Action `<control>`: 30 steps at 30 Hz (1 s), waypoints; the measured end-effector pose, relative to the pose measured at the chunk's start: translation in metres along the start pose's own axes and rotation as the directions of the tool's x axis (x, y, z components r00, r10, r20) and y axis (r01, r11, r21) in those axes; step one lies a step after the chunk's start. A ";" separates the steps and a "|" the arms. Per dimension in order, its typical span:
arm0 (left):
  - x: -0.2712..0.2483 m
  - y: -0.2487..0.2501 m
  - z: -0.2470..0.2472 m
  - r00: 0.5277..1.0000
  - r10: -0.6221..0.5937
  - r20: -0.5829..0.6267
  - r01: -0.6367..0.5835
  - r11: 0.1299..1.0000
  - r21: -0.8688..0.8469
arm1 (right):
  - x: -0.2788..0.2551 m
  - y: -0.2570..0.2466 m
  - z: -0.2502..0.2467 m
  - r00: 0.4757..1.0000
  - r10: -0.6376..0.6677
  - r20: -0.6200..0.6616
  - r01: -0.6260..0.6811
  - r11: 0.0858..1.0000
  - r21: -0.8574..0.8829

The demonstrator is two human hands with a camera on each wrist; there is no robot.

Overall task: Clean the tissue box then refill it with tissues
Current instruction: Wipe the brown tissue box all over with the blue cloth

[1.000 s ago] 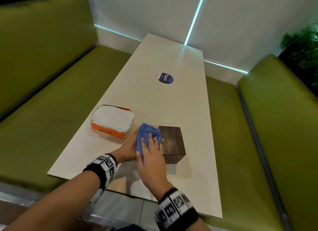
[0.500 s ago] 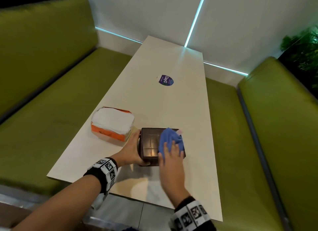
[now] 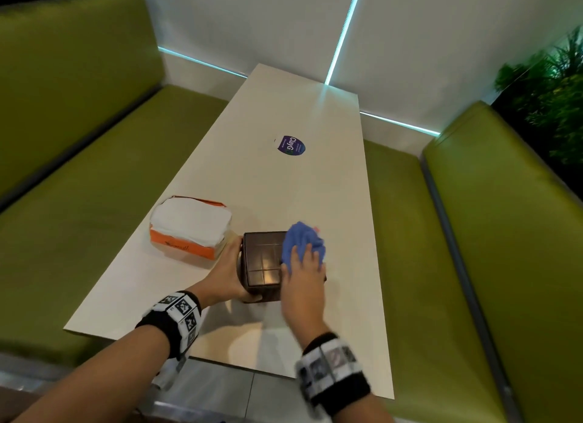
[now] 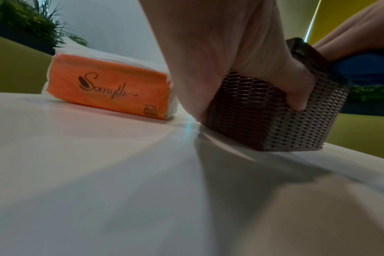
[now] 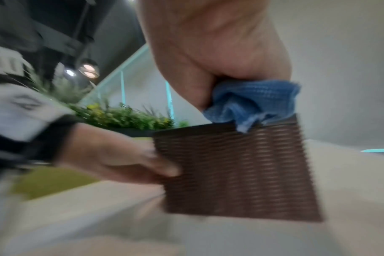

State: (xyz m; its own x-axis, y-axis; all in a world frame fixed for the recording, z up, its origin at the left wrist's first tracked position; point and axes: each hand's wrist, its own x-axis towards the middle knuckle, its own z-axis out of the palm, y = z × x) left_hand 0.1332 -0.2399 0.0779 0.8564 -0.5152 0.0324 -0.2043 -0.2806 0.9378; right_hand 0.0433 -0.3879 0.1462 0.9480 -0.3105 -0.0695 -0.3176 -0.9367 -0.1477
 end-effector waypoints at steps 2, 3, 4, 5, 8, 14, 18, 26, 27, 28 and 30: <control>-0.002 0.004 0.000 1.000 0.018 0.011 -0.018 1.000 -0.021 | -0.022 -0.037 0.007 0.997 -0.077 0.027 0.077 0.997 0.004; -0.003 0.004 0.000 1.000 0.028 0.005 -0.028 0.998 -0.055 | -0.027 -0.052 0.007 0.991 -0.127 0.051 0.125 0.991 0.040; -0.004 0.003 0.000 1.000 0.027 -0.008 -0.027 0.998 -0.064 | -0.026 -0.061 0.007 0.982 -0.188 0.016 0.185 0.978 0.100; -0.005 0.001 0.000 1.000 0.016 -0.017 -0.017 0.997 -0.069 | -0.017 -0.064 0.006 0.970 -0.242 0.022 0.238 0.964 0.119; -0.005 0.000 -0.001 0.999 0.039 -0.013 -0.039 0.999 -0.008 | 0.022 -0.038 -0.002 0.978 -0.194 0.079 0.189 0.980 0.063; -0.003 0.005 -0.003 1.000 -0.006 0.005 0.006 1.000 -0.006 | 0.053 0.030 -0.012 1.000 -0.004 -0.003 0.005 0.964 0.266; -0.005 0.013 -0.004 1.000 -0.011 0.016 0.011 0.999 0.043 | 0.054 0.048 -0.024 0.988 0.152 -0.028 -0.119 0.865 0.487; 0.003 0.007 -0.020 0.983 -0.096 0.157 0.079 0.990 0.115 | 0.054 0.120 0.000 0.985 0.159 0.070 -0.172 0.941 0.292; 0.004 0.008 -0.021 0.981 -0.106 0.162 0.087 0.989 0.123 | 0.053 0.124 0.009 0.983 0.131 0.126 -0.163 0.944 0.287; 0.005 0.008 -0.022 0.981 -0.108 0.164 0.088 0.988 0.128 | 0.053 0.127 0.019 0.979 0.098 0.178 -0.145 0.952 0.271; 0.008 0.010 -0.023 0.978 -0.113 0.174 0.091 0.987 0.129 | 0.051 0.131 0.036 0.958 0.074 0.278 -0.134 0.970 0.204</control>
State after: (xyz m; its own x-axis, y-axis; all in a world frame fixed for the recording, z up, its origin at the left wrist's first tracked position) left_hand 0.1485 -0.2283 0.0949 0.7783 -0.6133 -0.1345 -0.1851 -0.4287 0.8843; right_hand 0.0492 -0.5203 0.0882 0.8791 -0.3215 -0.3520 -0.4390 -0.8337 -0.3350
